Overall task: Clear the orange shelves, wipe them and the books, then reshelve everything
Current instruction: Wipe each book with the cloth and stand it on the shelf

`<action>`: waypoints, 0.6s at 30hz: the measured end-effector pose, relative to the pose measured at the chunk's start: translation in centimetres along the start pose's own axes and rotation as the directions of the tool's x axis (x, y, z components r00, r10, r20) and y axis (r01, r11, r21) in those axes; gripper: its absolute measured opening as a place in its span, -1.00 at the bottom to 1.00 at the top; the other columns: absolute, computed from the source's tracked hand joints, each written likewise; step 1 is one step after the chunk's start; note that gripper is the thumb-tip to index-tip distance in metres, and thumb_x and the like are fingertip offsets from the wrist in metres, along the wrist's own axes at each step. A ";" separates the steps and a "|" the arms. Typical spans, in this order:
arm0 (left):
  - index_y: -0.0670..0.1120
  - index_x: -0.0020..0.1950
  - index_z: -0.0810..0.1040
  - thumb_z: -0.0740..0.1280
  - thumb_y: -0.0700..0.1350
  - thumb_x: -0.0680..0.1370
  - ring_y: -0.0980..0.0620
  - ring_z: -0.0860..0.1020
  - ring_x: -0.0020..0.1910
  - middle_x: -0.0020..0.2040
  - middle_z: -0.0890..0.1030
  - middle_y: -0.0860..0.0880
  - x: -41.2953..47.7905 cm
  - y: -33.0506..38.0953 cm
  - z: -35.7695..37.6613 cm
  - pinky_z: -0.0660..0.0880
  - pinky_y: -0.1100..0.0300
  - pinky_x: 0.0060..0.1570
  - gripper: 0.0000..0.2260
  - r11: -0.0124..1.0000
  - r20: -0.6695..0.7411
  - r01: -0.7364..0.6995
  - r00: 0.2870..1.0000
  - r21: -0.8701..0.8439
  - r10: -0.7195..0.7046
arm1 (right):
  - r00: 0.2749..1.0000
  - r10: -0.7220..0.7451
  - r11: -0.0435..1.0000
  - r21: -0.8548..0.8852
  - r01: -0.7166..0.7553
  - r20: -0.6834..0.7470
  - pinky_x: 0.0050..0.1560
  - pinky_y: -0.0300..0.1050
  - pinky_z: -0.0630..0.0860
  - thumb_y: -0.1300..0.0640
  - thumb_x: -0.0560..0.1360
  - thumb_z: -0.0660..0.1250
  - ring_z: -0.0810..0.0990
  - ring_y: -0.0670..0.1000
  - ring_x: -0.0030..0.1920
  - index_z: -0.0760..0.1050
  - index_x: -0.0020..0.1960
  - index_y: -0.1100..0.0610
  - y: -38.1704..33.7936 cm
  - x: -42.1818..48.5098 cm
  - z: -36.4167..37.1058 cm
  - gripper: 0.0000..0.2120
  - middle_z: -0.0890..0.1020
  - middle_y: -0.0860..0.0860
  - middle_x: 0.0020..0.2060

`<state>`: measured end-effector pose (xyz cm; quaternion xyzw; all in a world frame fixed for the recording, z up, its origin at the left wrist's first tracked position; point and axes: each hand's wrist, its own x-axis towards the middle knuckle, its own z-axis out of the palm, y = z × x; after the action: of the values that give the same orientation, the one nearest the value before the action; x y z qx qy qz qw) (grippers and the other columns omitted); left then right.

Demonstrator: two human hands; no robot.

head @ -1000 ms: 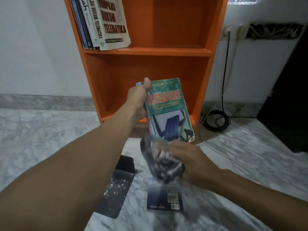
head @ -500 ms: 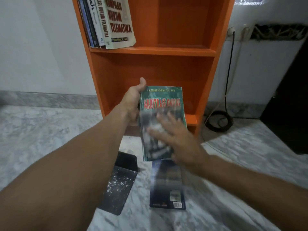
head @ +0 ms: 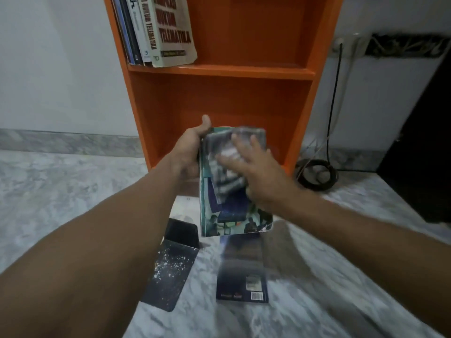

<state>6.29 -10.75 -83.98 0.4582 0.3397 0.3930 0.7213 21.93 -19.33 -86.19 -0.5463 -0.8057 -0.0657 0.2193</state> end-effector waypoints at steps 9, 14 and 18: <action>-0.19 0.33 0.48 0.08 0.29 0.61 -0.22 0.67 0.05 0.11 0.67 -0.21 -0.7 -0.5 -3.0 0.62 -0.10 -0.09 -0.39 0.999 -0.127 0.030 0.992 0.030 -0.026 | 0.967 -0.252 0.949 0.208 0.238 0.045 -0.13 -0.21 0.59 0.23 0.31 0.21 0.66 0.05 0.03 0.49 0.18 -0.15 -0.2 -8.0 -0.7 -0.50 0.64 0.00 0.16; -0.14 0.26 0.52 0.02 0.27 0.63 -0.17 0.69 -0.08 0.00 0.69 -0.20 0.0 -1.5 -0.2 0.64 0.00 -0.16 -0.44 0.999 -0.031 0.046 0.999 0.026 -0.045 | 0.964 0.130 0.991 0.075 -0.115 -0.232 0.43 0.17 0.24 0.43 0.40 0.29 0.24 0.17 0.47 0.32 0.46 -0.10 0.6 2.3 -3.8 -0.26 0.25 0.13 0.50; -0.18 0.04 0.59 0.06 0.28 0.62 -0.16 0.70 -0.17 -0.09 0.70 -0.20 0.7 -1.8 1.0 0.63 0.03 -0.26 -0.43 0.998 -0.041 0.033 0.999 -0.056 -0.035 | 0.995 0.098 0.992 0.074 -0.099 0.017 0.43 0.44 0.02 0.40 0.46 0.15 -0.13 0.27 0.54 0.17 0.49 -0.24 0.2 -0.5 2.9 -0.23 -0.04 0.03 0.58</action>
<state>7.98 -11.02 -85.40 0.4238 0.3517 0.3995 0.7329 21.50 -18.69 -89.01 -0.5771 -0.7812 -0.0208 0.2372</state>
